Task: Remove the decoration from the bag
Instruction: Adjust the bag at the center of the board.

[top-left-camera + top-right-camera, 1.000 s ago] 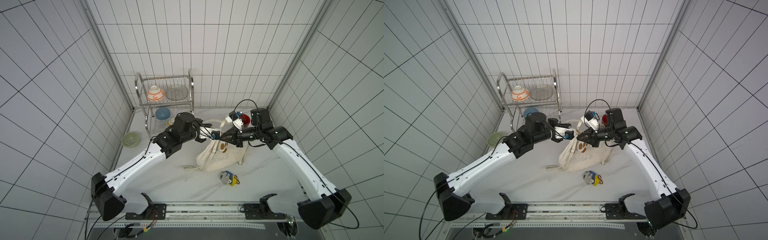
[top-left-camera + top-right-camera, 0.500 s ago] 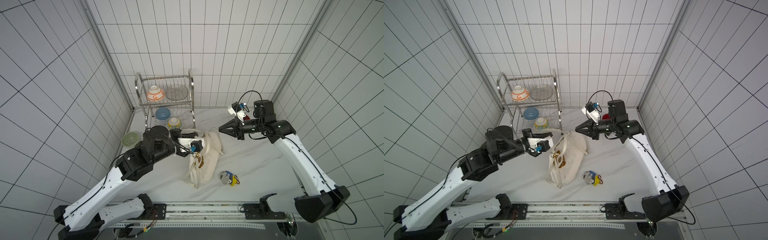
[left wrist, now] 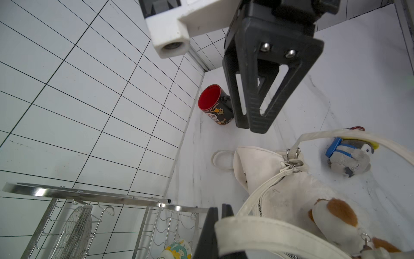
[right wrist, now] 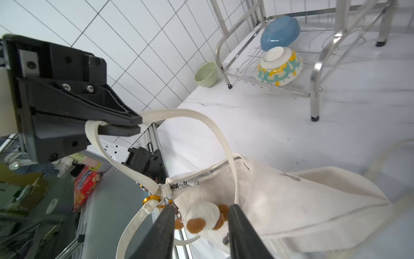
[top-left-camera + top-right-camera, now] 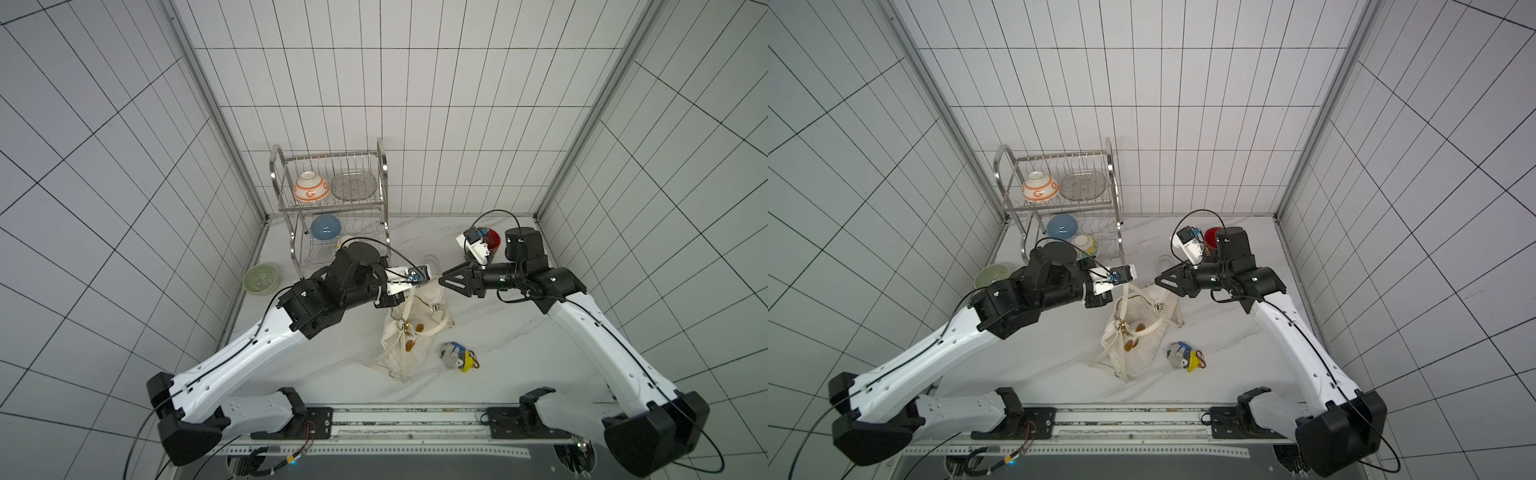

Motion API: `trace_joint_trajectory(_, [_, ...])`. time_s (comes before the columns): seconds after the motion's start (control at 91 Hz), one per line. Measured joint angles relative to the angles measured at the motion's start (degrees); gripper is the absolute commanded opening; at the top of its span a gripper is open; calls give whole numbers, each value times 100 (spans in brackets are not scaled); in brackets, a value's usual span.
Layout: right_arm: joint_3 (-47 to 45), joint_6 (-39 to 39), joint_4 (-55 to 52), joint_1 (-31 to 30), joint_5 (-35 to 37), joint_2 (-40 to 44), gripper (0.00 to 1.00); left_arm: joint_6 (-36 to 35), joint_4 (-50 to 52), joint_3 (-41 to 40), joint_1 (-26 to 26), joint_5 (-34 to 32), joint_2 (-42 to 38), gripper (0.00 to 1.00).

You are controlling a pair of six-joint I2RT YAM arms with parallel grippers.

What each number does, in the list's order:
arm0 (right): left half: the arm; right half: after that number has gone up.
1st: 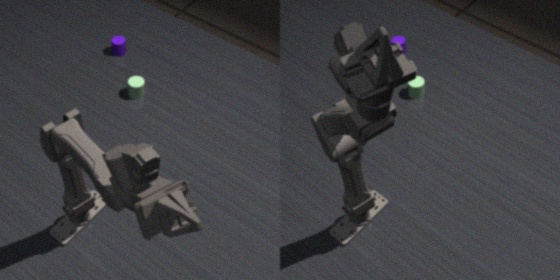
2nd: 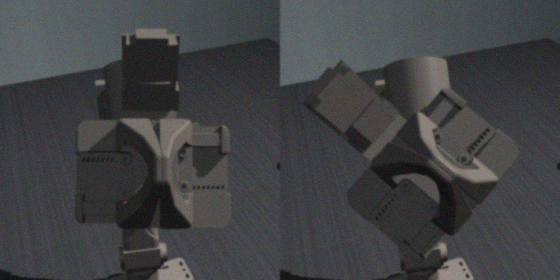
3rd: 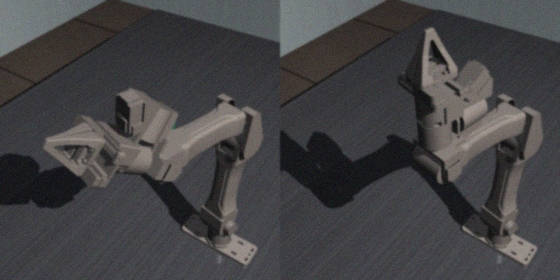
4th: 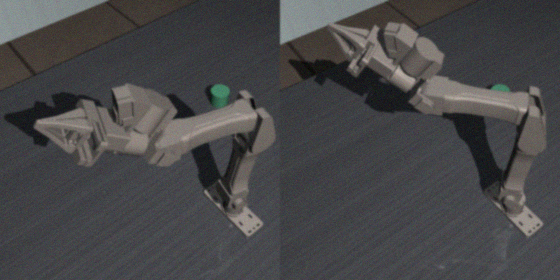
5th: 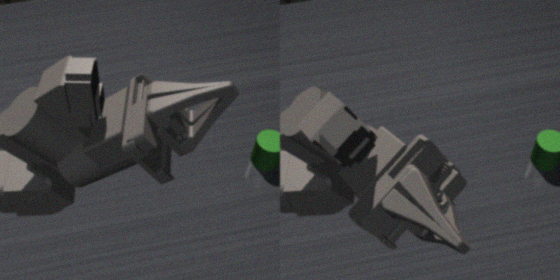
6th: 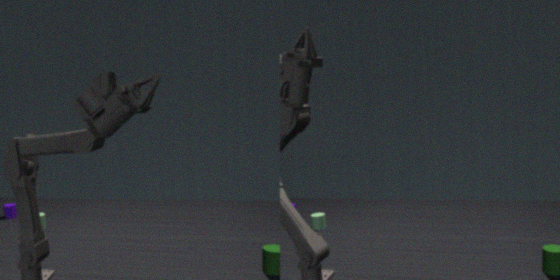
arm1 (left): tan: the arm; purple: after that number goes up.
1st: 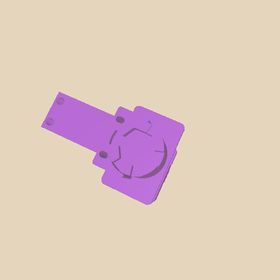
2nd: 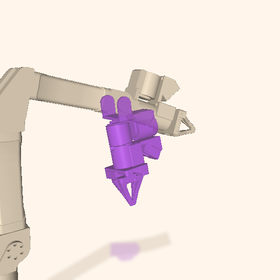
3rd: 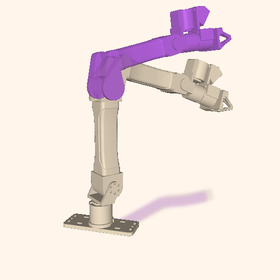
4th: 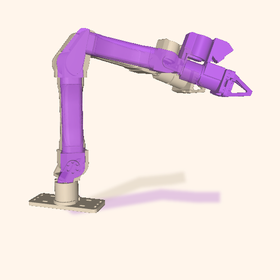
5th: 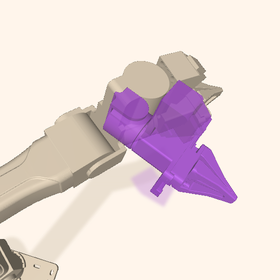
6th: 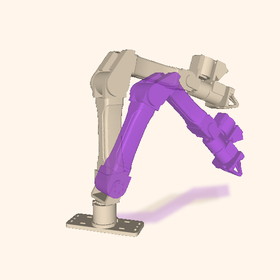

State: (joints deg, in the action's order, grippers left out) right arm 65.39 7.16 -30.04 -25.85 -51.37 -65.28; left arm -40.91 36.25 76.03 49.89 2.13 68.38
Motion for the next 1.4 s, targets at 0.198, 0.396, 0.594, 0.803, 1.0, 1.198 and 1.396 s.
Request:
trace_joint_trajectory(0.198, [-61, 953, -190, -299, 745, 809, 60, 197, -33, 166, -24, -13, 90, 0])
trace_joint_trajectory(0.396, [-61, 494, -415, -1244, 955, 881, 60, 350, -44, 166, -118, 28, 238, 0])
trace_joint_trajectory(0.594, [-247, -741, -411, -1692, 1217, 597, 60, 566, -68, 166, -409, 273, 238, 0])
trace_joint_trajectory(0.803, [-341, -1650, -363, -1864, 1130, 236, 59, 774, -92, 166, -699, 570, 157, 0])
trace_joint_trajectory(1.0, [-341, -2218, -409, -2055, 1143, -92, 48, 881, -120, 166, -811, 730, 142, 0])
trace_joint_trajectory(1.198, [-337, -2400, -433, -2131, 977, -201, 56, 929, -129, 166, -931, 841, 142, 0])
trace_joint_trajectory(1.396, [-321, -2109, -358, -2216, 927, -63, 60, 949, -129, 166, -988, 872, 179, 0])
